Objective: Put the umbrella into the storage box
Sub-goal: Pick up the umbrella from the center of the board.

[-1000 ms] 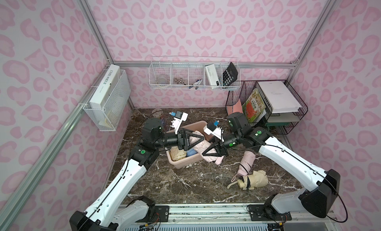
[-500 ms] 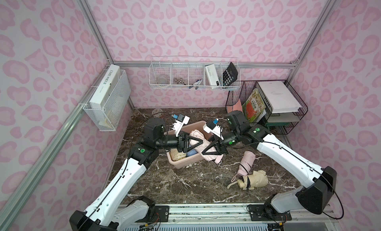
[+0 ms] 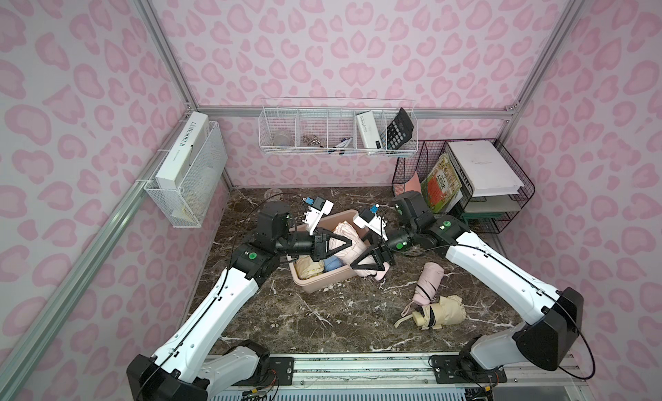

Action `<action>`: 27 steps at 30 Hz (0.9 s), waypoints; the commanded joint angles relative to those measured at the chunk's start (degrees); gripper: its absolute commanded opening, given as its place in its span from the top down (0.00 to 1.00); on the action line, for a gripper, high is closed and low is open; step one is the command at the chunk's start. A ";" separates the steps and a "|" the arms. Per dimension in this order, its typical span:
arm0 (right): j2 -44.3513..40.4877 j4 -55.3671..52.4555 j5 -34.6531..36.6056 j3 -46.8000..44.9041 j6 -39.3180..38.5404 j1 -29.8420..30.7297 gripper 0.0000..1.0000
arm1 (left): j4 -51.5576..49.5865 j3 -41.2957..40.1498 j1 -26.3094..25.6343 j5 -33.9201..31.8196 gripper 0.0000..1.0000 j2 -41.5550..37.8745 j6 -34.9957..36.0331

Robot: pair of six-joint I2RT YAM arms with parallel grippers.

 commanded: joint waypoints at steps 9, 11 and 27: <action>-14.04 35.19 28.91 -14.24 37.41 -2.44 0.10 | 13.85 -2.16 -0.20 -20.40 1.00 1.41 -4.72; -15.22 36.13 34.72 -15.17 46.50 -2.37 0.10 | 20.78 -5.06 -0.52 -25.43 1.00 0.68 -6.56; -16.36 53.10 48.69 -23.25 95.61 2.06 0.06 | 60.43 -17.90 -8.10 -43.39 1.00 1.30 8.60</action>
